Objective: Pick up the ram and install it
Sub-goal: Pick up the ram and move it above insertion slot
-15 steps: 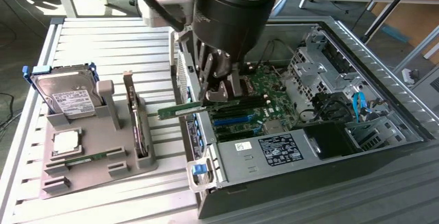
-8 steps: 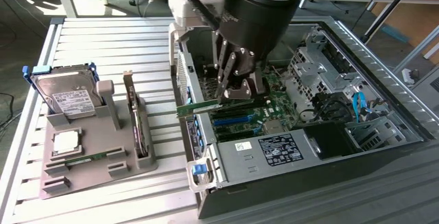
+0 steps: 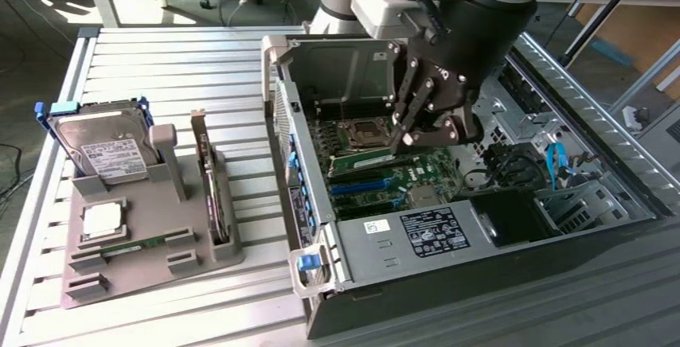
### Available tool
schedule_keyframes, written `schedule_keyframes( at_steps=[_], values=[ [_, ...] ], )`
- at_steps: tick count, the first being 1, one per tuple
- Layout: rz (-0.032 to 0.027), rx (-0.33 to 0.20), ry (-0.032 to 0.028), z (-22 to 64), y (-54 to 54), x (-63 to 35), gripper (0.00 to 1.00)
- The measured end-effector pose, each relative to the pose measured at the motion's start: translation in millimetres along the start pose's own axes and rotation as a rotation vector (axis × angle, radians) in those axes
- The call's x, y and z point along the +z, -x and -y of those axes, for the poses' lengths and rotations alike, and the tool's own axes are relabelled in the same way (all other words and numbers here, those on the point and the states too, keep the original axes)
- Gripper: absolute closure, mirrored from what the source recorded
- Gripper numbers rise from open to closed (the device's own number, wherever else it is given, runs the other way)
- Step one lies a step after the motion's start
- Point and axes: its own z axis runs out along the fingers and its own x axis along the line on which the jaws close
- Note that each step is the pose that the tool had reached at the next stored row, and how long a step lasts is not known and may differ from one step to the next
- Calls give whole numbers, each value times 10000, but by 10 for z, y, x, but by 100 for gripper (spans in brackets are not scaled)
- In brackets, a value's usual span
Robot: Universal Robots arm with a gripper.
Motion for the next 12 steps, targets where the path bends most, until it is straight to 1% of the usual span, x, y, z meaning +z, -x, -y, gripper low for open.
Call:
schedule_keyframes(
  at_steps=[1, 5, 6, 7, 10, 12],
  values=[
    [-1, 0, 1, 68, -7, -4, 88],
    [-1, 0, 3, 282, -29, -12, 88],
    [0, 0, 3, 314, -32, -14, 88],
    [0, 0, 3, 372, -38, -16, 88],
    [0, 0, 5, 509, -52, -22, 88],
    [1, 0, 5, 562, -58, -24, 88]
  ],
)
